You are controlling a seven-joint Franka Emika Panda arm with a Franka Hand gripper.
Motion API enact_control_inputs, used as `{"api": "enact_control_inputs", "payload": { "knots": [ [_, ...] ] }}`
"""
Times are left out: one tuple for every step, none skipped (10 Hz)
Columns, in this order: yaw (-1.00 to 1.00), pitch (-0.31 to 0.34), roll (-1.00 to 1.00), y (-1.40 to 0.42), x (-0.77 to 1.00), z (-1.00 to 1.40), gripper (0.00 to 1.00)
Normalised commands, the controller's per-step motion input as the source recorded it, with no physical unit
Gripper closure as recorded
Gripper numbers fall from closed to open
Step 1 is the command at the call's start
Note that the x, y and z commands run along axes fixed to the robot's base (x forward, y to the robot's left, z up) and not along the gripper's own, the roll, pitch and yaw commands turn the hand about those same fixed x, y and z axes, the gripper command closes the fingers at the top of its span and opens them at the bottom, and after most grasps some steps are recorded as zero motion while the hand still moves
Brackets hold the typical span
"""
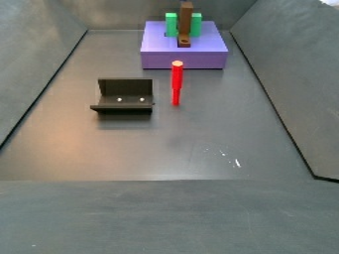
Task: Pick up the blue object. Move up. Place the blue object on the fixture. Regrasp the blue object. Move to above the board. Insert the blue object.
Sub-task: Insert the blue object.
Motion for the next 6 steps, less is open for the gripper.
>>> {"api": "enact_control_inputs", "payload": {
  "knots": [
    [0.00, 0.000, 0.10, -0.01, 0.14, -0.46, 1.00],
    [0.00, 0.000, 0.13, 0.00, 0.05, -0.64, 1.00],
    [0.00, -0.011, 0.10, 0.00, 0.00, -0.81, 1.00],
    [0.00, -0.003, 0.10, -0.07, 0.01, -0.82, 1.00],
    [0.00, 0.000, 0.03, -0.22, 0.06, -0.57, 1.00],
    [0.00, 0.051, 0.00, -0.39, 0.55, -0.17, 1.00]
  ]
}}
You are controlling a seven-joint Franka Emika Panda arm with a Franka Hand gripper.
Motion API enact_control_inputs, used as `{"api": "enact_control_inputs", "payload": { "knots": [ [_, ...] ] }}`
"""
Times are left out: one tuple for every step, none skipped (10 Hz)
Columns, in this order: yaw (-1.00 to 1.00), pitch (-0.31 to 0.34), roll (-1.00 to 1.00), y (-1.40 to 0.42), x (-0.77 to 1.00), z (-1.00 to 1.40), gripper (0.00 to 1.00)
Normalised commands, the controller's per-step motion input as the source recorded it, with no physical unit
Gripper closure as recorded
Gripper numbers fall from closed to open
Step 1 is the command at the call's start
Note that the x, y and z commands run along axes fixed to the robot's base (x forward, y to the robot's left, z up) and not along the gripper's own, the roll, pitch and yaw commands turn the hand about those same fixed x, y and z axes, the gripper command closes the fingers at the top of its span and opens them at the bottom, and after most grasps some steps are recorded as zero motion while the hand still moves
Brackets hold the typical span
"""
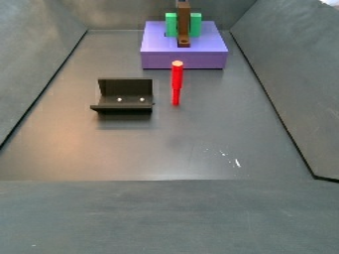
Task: Pick up the blue object. Move up. Place the blue object on the fixture. Regrasp the blue object. Move to above the board. Insert the blue object.
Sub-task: Insert the blue object.
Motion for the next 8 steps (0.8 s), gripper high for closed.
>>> {"api": "enact_control_inputs", "payload": {
  "knots": [
    [0.00, 0.000, 0.03, -0.20, 0.36, -0.33, 1.00],
    [-0.03, 0.000, 0.06, 0.00, 0.29, -0.46, 1.00],
    [-0.12, 0.000, 0.00, 0.37, 0.00, -0.55, 1.00],
    [-0.15, 0.000, -0.01, 0.47, -0.08, -0.50, 1.00],
    [-0.15, 0.000, -0.11, 0.41, -0.15, -0.46, 1.00],
    [-0.12, 0.000, -0.19, 0.32, -0.08, -0.39, 1.00],
    [0.00, 0.000, 0.00, 0.05, 0.00, -0.01, 1.00],
    [0.00, 0.000, -0.01, 0.00, 0.00, 0.00, 1.00]
  ]
}}
